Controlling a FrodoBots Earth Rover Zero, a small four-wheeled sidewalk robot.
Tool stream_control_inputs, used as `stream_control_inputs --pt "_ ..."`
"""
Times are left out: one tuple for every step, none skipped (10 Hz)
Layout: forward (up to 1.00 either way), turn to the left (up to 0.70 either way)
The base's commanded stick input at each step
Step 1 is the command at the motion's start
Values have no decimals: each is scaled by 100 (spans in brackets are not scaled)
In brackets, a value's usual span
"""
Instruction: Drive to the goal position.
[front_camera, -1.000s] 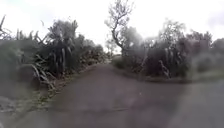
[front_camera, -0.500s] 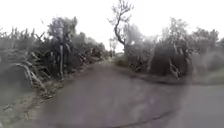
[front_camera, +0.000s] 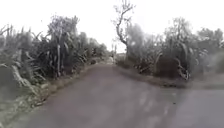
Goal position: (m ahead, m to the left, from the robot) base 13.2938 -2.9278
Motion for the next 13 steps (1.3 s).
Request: stream_control_inputs --pt "70 -31" --pt "70 -8" --pt "70 -1" --pt "70 0" --pt "70 0" --pt "70 0" --pt "70 0" --pt "70 0" --pt "70 0" --pt "70 0" --pt "70 0" --pt "70 0" --pt "70 -2"
